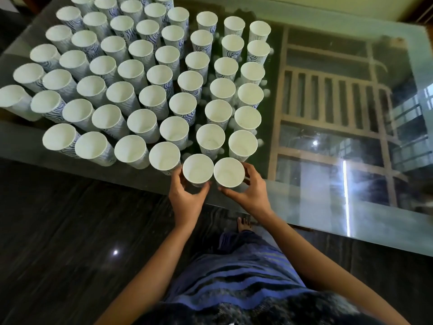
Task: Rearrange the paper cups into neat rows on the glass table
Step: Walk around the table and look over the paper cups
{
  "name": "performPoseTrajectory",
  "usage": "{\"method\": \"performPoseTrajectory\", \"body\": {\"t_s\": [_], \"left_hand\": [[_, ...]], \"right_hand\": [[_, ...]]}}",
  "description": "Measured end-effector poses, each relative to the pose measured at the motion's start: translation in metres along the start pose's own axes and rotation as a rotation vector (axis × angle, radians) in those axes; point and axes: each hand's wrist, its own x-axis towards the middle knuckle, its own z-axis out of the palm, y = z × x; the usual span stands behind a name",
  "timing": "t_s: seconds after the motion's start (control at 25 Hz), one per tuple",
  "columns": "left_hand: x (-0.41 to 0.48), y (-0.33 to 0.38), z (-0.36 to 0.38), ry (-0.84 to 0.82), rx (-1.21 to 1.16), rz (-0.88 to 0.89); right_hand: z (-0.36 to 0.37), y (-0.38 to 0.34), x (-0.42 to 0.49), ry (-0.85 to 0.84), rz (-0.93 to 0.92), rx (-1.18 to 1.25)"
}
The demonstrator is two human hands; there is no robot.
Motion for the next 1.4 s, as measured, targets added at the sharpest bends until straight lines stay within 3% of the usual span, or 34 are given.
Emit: {"method": "performPoseTrajectory", "body": {"t_s": [0.24,0.6,0.8,1.16,1.4], "left_hand": [[-0.016,-0.002,0.003,-0.077,-0.034,0.013],[-0.074,0.035,0.055,-0.391,-0.030,0.115],[-0.149,0.076,0.122,-0.622,-0.043,0.176],[-0.343,0.167,0.273,-0.936,-0.107,0.263],[-0.427,0.207,0.361,-1.168,-0.134,0.297]], "right_hand": [[-0.015,0.008,-0.026,0.089,0.027,0.060],[-0.100,0.047,-0.090,0.337,0.129,0.159],[-0.188,0.090,-0.150,0.560,0.170,0.149],[-0.377,0.191,-0.306,0.805,0.286,0.153],[-0.458,0.240,-0.366,0.997,0.357,0.178]]}}
